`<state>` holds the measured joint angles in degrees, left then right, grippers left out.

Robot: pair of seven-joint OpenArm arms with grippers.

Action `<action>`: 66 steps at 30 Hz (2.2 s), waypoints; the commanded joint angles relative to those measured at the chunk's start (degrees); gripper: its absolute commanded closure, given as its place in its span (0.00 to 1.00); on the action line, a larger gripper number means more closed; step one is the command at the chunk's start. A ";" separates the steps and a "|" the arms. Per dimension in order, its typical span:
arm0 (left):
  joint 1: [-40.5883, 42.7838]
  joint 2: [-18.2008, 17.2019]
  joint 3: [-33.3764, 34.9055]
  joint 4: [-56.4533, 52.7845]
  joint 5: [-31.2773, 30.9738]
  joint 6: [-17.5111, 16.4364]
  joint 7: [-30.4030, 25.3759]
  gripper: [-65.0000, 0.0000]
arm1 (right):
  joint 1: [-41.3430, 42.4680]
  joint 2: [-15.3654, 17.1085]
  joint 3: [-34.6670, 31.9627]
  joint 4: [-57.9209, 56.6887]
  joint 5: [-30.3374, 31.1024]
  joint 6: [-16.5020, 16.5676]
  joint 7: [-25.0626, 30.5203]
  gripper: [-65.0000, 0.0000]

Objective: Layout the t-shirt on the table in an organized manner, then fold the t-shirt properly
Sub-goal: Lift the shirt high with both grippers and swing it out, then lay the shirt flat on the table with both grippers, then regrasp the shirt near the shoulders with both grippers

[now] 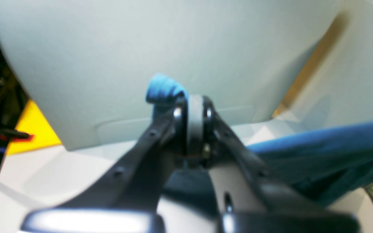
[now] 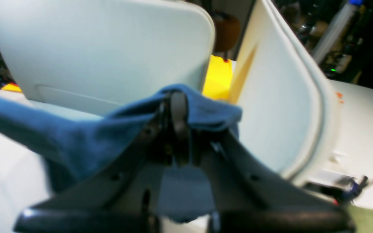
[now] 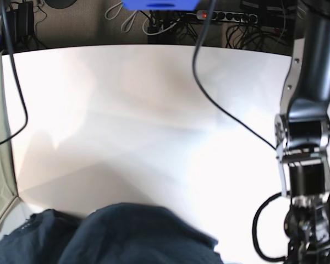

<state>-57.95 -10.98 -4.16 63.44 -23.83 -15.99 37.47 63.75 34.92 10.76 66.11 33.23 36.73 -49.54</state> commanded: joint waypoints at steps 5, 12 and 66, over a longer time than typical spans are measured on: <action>5.51 -1.10 -3.53 13.53 0.14 -0.14 5.82 1.00 | -7.35 -0.15 8.53 9.54 0.92 0.50 -3.69 1.00; 19.32 -2.60 -9.33 23.46 0.14 -0.23 12.42 1.00 | -29.33 -6.30 19.35 29.67 0.92 1.82 -10.55 1.00; 71.10 -4.01 -36.85 50.45 -5.92 -0.32 33.52 0.65 | -88.58 -30.39 44.22 47.78 0.83 3.27 -15.47 0.64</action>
<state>14.00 -14.11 -40.80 112.90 -29.10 -16.47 72.25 -24.16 3.99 54.57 112.95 33.50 39.99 -65.12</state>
